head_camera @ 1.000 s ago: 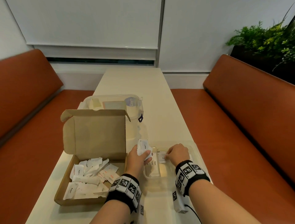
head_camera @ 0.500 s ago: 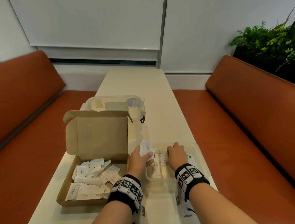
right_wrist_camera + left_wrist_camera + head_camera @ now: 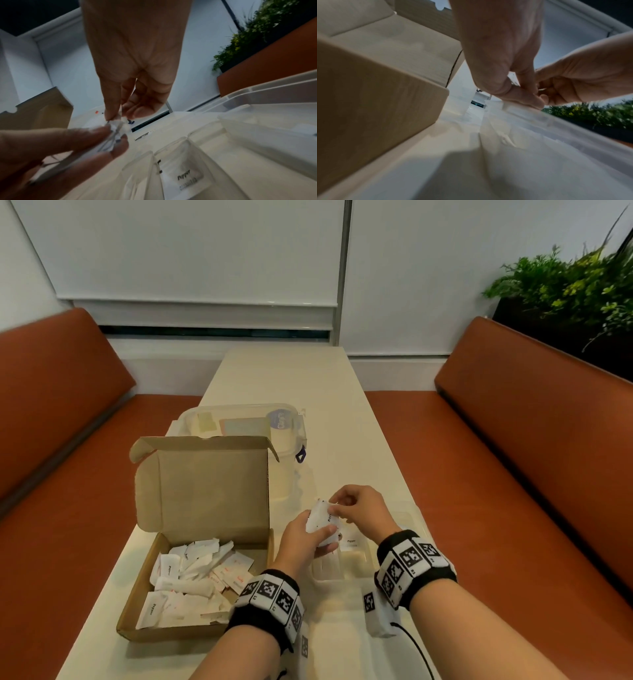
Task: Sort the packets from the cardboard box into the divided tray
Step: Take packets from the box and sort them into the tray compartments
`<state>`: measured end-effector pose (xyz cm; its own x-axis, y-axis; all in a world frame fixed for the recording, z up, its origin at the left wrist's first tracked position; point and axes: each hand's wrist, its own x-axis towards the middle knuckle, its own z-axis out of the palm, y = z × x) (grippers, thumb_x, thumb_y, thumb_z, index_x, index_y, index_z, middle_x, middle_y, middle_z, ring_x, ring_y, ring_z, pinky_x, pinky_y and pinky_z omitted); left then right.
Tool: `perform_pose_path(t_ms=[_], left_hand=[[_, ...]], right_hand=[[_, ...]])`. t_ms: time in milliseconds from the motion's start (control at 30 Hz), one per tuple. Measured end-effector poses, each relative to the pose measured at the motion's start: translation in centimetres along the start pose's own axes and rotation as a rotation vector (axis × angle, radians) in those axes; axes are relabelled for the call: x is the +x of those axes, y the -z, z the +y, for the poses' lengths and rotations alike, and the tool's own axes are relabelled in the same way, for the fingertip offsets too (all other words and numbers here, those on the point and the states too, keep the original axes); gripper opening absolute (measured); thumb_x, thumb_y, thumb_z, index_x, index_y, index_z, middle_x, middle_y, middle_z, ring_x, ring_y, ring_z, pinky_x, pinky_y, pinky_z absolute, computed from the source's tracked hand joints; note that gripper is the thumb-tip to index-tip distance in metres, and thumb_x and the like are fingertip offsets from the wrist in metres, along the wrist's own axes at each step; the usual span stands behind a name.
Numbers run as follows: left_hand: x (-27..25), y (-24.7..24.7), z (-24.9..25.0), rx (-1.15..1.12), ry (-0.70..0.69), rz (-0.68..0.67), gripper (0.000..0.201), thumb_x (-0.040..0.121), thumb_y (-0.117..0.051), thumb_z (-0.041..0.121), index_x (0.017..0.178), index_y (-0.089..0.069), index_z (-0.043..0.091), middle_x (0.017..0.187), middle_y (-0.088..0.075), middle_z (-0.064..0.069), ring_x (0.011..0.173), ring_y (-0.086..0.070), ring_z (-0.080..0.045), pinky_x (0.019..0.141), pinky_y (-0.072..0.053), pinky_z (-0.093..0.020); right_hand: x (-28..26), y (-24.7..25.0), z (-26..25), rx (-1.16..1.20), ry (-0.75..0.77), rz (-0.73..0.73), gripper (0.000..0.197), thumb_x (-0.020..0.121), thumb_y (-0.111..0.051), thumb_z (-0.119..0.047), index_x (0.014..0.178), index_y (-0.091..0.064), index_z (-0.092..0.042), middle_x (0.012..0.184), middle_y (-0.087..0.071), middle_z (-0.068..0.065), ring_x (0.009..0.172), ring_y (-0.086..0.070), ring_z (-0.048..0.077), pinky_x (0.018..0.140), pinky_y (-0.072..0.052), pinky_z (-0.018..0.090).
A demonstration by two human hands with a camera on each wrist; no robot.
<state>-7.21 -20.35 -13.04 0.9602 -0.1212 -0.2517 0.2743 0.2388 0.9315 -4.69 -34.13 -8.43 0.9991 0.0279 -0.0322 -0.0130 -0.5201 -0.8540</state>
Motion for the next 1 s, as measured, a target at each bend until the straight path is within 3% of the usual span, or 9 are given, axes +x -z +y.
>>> perform_pose_path(t_ms=[133, 233, 367, 467, 533, 633, 767, 900, 1000], left_hand=[[0.0, -0.3, 0.3, -0.131, -0.028, 0.082, 0.019, 0.091, -0.061, 0.007, 0.11, -0.062, 0.011, 0.109, -0.066, -0.012, 0.097, -0.068, -0.026, 0.063, -0.057, -0.022], [0.2, -0.7, 0.5, -0.171, -0.048, 0.135, 0.017, 0.092, -0.059, 0.006, 0.108, -0.061, 0.012, 0.11, -0.065, -0.012, 0.103, -0.066, -0.027, 0.065, -0.058, -0.023], [-0.1, -1.0, 0.6, -0.158, -0.058, 0.123, 0.027, 0.089, -0.062, 0.002, 0.116, -0.058, 0.008, 0.111, -0.066, -0.012, 0.099, -0.067, -0.024, 0.065, -0.057, -0.022], [-0.2, -1.0, 0.6, -0.12, -0.057, 0.118, 0.028, 0.089, -0.061, -0.001, 0.115, -0.056, 0.009, 0.11, -0.065, -0.012, 0.097, -0.067, -0.024, 0.064, -0.057, -0.021], [-0.4, -1.0, 0.5, -0.081, -0.054, 0.096, 0.028, 0.089, -0.061, 0.0, 0.115, -0.058, 0.01, 0.11, -0.066, -0.013, 0.096, -0.067, -0.024, 0.065, -0.058, -0.022], [-0.6, -0.8, 0.2, -0.066, -0.065, 0.119, 0.021, 0.089, -0.062, 0.002, 0.104, -0.06, 0.017, 0.106, -0.066, -0.009, 0.092, -0.067, -0.022, 0.064, -0.057, -0.022], [-0.1, -0.1, -0.7, -0.096, -0.091, 0.243, 0.028, 0.089, -0.062, 0.002, 0.116, -0.056, 0.009, 0.111, -0.062, -0.008, 0.089, -0.067, -0.016, 0.064, -0.057, -0.022], [0.2, 0.7, -1.4, -0.083, -0.077, 0.259, 0.027, 0.089, -0.062, 0.002, 0.116, -0.058, 0.006, 0.11, -0.064, -0.011, 0.087, -0.067, -0.016, 0.062, -0.057, -0.022], [0.2, 0.8, -1.4, -0.062, -0.078, 0.249, 0.019, 0.089, -0.063, 0.002, 0.105, -0.062, 0.011, 0.107, -0.064, -0.011, 0.088, -0.067, -0.018, 0.063, -0.057, -0.023]], right_hand=[[-0.5, 0.6, 0.8, 0.261, -0.111, 0.058, 0.007, 0.081, -0.07, -0.002, 0.084, -0.064, -0.002, 0.068, -0.063, 0.008, 0.058, -0.059, 0.014, 0.057, -0.052, 0.018], [-1.1, 0.6, 1.2, 0.454, -0.181, 0.095, 0.006, 0.084, -0.066, 0.002, 0.083, -0.06, 0.0, 0.069, -0.064, 0.012, 0.058, -0.063, 0.019, 0.061, -0.057, 0.024], [-1.9, 0.1, 1.6, 0.562, -0.232, 0.121, 0.007, 0.085, -0.063, 0.003, 0.082, -0.058, -0.002, 0.071, -0.066, 0.014, 0.06, -0.066, 0.02, 0.066, -0.059, 0.028], [-2.1, 0.1, 2.0, 0.376, -0.18, 0.126, 0.013, 0.083, -0.067, -0.002, 0.092, -0.061, -0.009, 0.081, -0.064, 0.009, 0.069, -0.064, 0.018, 0.07, -0.056, 0.03], [-1.8, 0.6, 1.9, 0.171, -0.094, 0.079, 0.026, 0.081, -0.07, -0.008, 0.105, -0.065, -0.018, 0.086, -0.064, 0.003, 0.076, -0.062, 0.016, 0.07, -0.051, 0.023], [-1.3, 1.2, 1.5, -0.037, -0.037, -0.006, 0.012, 0.081, -0.071, -0.012, 0.092, -0.072, -0.017, 0.074, -0.064, -0.006, 0.068, -0.056, 0.003, 0.06, -0.04, 0.006], [-0.8, 1.8, 2.4, -0.161, -0.151, 0.125, 0.007, 0.078, -0.072, -0.012, 0.073, -0.069, -0.016, 0.065, -0.062, -0.008, 0.064, -0.054, 0.006, 0.054, -0.037, 0.014], [-0.9, 1.5, 3.1, -0.314, -0.258, 0.056, 0.008, 0.079, -0.071, -0.011, 0.072, -0.069, -0.015, 0.077, -0.067, -0.003, 0.066, -0.054, 0.006, 0.054, -0.038, 0.016], [-0.9, 0.9, 3.7, -0.359, -0.326, 0.043, 0.014, 0.076, -0.068, -0.005, 0.068, -0.07, -0.016, 0.087, -0.071, 0.001, 0.091, -0.059, 0.017, 0.072, -0.052, 0.027]])
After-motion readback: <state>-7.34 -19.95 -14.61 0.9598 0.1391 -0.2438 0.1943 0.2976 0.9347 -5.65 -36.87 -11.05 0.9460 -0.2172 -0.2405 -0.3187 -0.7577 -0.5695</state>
